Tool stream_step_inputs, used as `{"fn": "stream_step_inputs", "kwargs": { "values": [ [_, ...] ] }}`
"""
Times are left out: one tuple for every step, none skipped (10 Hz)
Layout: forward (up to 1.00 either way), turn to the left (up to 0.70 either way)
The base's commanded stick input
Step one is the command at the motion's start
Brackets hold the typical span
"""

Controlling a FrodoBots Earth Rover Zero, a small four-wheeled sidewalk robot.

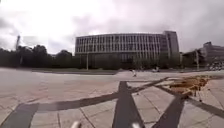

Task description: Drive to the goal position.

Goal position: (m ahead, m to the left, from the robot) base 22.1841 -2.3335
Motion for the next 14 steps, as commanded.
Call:
{"fn": "stream_step_inputs", "kwargs": {
  "values": [
    [0.7, -0.03],
    [0.7, -0.17],
    [0.7, -0.25],
    [0.7, -0.27],
    [0.7, -0.26],
    [0.7, -0.23],
    [0.7, -0.15],
    [0.7, 0.0],
    [0.7, 0.0],
    [0.7, 0.0],
    [0.7, 0.0],
    [0.7, 0.0],
    [0.7, 0.0],
    [0.7, 0.0]
  ]
}}
